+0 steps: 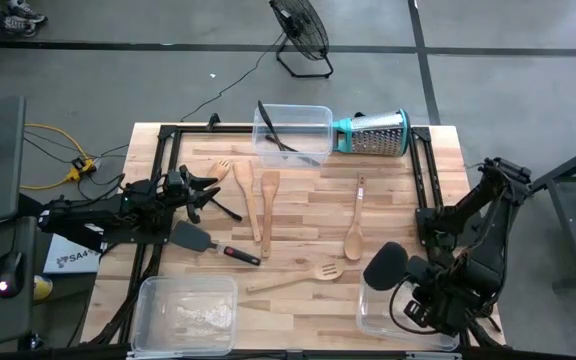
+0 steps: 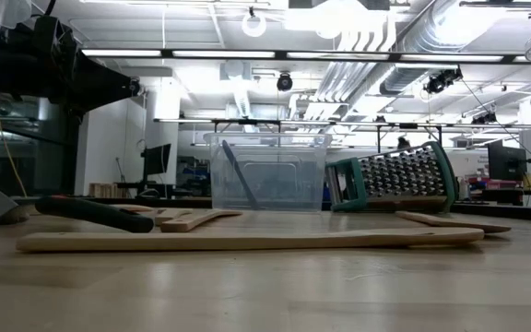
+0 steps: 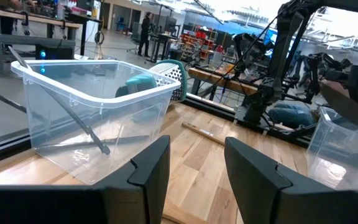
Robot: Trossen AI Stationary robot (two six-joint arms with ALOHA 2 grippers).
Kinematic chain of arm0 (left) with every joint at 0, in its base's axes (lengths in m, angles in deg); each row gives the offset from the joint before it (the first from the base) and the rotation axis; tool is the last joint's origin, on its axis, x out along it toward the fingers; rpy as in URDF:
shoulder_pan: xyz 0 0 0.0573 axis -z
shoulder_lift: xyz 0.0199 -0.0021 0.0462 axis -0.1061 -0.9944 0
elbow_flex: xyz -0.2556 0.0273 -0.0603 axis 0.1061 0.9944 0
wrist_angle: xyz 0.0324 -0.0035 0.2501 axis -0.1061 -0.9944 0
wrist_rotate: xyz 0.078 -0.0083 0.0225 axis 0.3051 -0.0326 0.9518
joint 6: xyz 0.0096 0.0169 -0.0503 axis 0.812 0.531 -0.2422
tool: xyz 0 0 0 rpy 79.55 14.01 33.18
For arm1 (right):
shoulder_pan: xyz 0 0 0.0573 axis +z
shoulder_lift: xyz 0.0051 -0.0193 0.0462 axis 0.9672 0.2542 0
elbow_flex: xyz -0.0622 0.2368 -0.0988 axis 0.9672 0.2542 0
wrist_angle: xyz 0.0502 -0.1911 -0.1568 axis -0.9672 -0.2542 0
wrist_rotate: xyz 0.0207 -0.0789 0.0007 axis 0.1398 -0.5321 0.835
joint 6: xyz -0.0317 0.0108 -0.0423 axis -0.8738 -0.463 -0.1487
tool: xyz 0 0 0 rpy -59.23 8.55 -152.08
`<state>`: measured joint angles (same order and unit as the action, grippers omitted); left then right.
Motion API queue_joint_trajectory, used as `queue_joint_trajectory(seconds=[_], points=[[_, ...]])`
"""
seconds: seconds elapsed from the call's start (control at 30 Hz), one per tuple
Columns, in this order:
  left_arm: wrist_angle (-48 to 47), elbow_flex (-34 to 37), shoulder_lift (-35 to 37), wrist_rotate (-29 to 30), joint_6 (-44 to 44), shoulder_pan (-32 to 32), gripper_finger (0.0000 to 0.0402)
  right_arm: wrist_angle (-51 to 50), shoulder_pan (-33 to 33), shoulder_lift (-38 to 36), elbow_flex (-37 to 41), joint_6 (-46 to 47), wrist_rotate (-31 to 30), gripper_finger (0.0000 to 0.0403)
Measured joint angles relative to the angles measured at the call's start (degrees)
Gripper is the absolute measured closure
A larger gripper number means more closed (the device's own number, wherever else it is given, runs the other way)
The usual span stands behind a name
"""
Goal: Pick & Place Kitchen Items
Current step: Put the black spatula into the bottom right transparent bin
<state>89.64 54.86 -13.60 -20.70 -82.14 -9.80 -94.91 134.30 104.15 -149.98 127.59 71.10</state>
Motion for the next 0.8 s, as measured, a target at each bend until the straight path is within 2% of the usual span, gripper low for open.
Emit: queue_joint_trajectory(seconds=[0.43, 0.67, 0.8], points=[[0.0, 0.0, 0.0, 0.0, 0.0, 0.0, 0.0249, 4.5, -0.2, 0.0, 0.0, 2.6, 10.2, 0.0339], [0.0, 0.0, 0.0, 0.0, 0.0, 0.0, 0.0249, 11.3, -0.2, -1.5, 0.0, 2.4, 11.9, 0.0339], [0.0, 0.0, 0.0, 0.0, 0.0, 0.0, 0.0249, 12.8, -0.2, -1.9, 0.0, 2.5, 15.0, 0.0339]])
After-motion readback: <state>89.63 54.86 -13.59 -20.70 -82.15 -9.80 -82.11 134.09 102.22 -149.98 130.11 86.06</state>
